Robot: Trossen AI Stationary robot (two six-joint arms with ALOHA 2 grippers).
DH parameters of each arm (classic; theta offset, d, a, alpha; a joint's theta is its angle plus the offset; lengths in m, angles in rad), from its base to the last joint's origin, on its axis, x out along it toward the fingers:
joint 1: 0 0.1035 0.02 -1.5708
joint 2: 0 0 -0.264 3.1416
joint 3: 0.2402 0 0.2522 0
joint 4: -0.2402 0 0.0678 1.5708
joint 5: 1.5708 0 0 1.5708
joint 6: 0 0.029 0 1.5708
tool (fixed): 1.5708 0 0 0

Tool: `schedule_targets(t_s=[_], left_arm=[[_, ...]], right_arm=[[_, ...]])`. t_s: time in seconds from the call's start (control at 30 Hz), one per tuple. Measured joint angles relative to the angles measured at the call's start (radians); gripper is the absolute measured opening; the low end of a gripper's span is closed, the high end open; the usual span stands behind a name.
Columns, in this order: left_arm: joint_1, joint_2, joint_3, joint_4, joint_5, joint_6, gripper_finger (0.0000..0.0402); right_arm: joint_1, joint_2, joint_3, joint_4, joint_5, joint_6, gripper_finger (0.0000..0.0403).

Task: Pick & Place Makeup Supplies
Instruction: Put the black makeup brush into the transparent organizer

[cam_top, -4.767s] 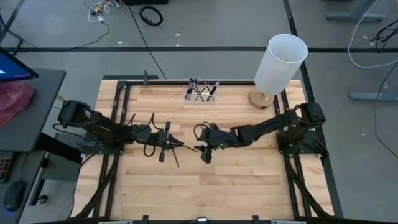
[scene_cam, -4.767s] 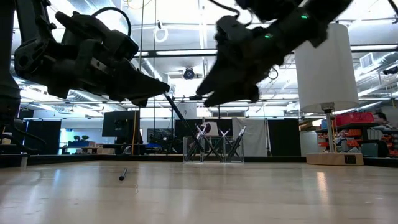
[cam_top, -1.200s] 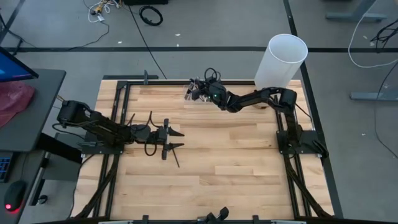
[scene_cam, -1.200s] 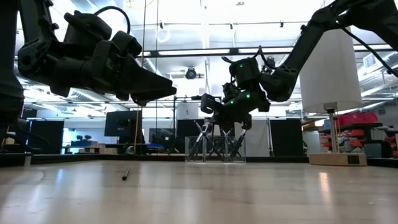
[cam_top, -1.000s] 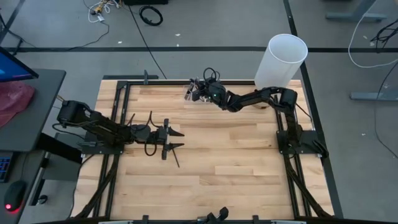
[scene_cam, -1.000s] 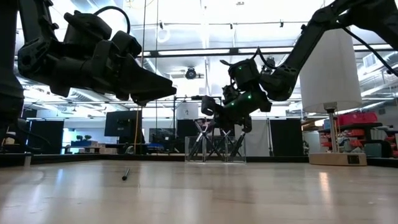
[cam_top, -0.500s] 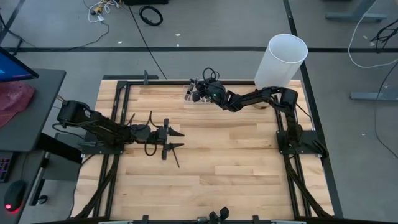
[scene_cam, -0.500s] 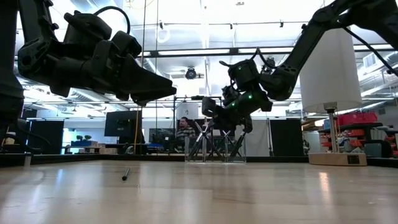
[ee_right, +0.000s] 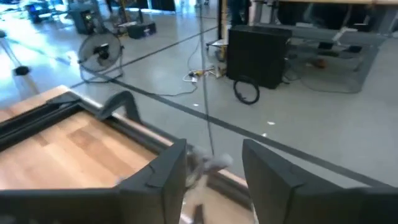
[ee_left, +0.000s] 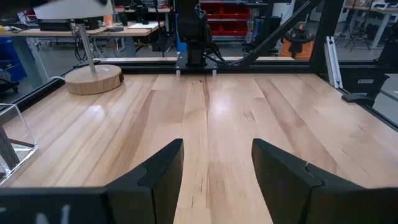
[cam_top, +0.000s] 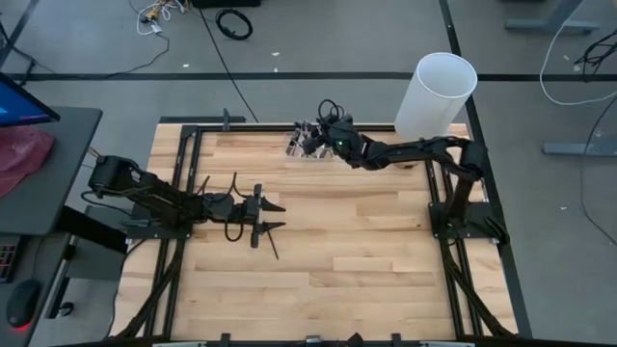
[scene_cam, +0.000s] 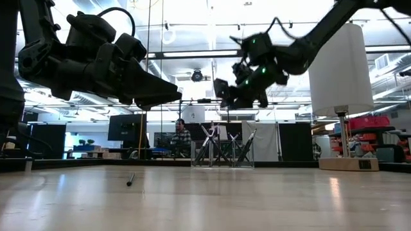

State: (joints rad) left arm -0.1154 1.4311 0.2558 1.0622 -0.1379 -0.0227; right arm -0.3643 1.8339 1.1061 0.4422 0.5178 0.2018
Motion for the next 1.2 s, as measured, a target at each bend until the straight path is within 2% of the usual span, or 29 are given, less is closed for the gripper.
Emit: schedule_targets(t_s=[0.17, 0.33, 0.5, 0.57, 0.7, 0.77, 0.87, 0.93, 1.07, 1.2], left_arm=[[0.000, 0.000, 0.000, -0.005, 0.000, 0.000, 0.0195], [0.000, 0.000, -0.001, -0.016, 0.000, -0.016, 0.0195], [0.000, 0.000, -0.002, -0.074, -0.003, -0.013, 0.0195], [0.000, 0.000, -0.002, -0.098, -0.024, -0.010, 0.0195], [0.000, -0.017, -0.002, -0.138, -0.047, -0.010, 0.0195], [0.000, -0.047, -0.003, -0.179, -0.051, -0.009, 0.0195], [-0.001, -0.120, -0.003, -0.278, -0.048, -0.004, 0.0195], [0.000, -0.186, -0.001, -0.365, -0.072, -0.006, 0.0195], [-0.001, -0.303, -0.003, -0.541, -0.167, -0.005, 0.0195], [0.001, -0.384, -0.003, -0.632, -0.285, 0.006, 0.0195]], right_arm=[[0.084, -0.053, 0.000, -0.096, 0.002, -0.005, 0.0141], [0.219, -0.051, 0.000, -0.144, -0.002, 0.011, 0.0120], [0.364, -0.019, -0.010, -0.135, -0.026, 0.099, 0.0097], [0.416, 0.006, -0.017, -0.105, -0.057, 0.147, 0.0089], [0.503, 0.109, -0.025, 0.092, -0.161, 0.301, 0.0079], [0.537, 0.170, -0.023, 0.186, -0.172, 0.325, 0.0080], [0.574, 0.228, 0.000, 0.195, -0.164, 0.332, 0.0095], [0.591, 0.256, 0.029, 0.123, -0.152, 0.332, 0.0114], [0.621, 0.304, 0.136, -0.039, -0.087, 0.294, 0.0169], [0.639, 0.403, 0.264, -0.094, -0.031, 0.233, 0.0224]])
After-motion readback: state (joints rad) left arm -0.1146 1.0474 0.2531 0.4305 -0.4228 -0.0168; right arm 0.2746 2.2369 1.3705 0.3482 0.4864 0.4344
